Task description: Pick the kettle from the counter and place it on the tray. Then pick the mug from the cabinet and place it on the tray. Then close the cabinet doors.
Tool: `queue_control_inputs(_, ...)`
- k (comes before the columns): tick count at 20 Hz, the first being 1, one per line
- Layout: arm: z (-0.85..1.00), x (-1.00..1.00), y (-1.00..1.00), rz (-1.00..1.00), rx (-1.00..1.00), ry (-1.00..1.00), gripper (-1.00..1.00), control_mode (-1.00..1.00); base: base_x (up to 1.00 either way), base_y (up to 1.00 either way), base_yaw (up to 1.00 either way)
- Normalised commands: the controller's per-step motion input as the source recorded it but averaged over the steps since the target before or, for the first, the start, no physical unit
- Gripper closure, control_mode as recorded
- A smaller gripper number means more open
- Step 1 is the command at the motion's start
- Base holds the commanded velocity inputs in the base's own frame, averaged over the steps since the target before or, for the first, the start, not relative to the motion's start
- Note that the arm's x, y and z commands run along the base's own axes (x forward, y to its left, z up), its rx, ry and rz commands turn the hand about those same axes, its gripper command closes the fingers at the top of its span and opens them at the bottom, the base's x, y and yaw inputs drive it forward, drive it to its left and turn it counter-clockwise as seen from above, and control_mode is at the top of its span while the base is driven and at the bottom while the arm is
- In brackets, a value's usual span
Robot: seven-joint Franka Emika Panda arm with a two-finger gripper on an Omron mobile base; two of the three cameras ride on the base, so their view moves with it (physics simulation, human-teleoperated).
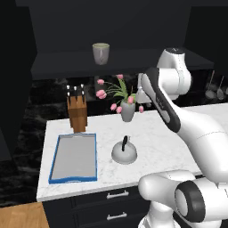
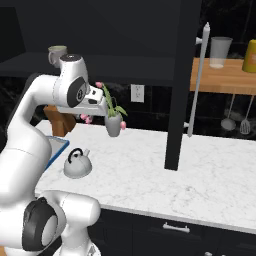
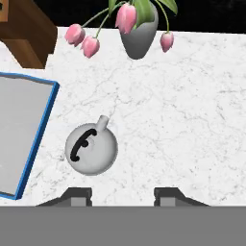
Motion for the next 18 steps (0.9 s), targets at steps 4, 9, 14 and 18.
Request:
queue_control_inputs(4,-0.08,-0.22,0.03,0.0,-0.03,0.0,-1.0,-1.0,0.0,0.0,0.0)
queue_control_inputs(9,-0.45,-0.35,0.16,-0.01,-0.05,0.1,-1.0,-1.0,0.0,0.0,0.0)
queue_control_inputs(14,-0.52,-0.12,0.39,-0.16,0.06,0.15,-1.0,-1.0,0.0,0.0,0.0)
queue_control_inputs(18,-0.56,0.02,0.5,-0.24,0.08,0.13,-1.0,-1.0,0.0,0.0,0.0)
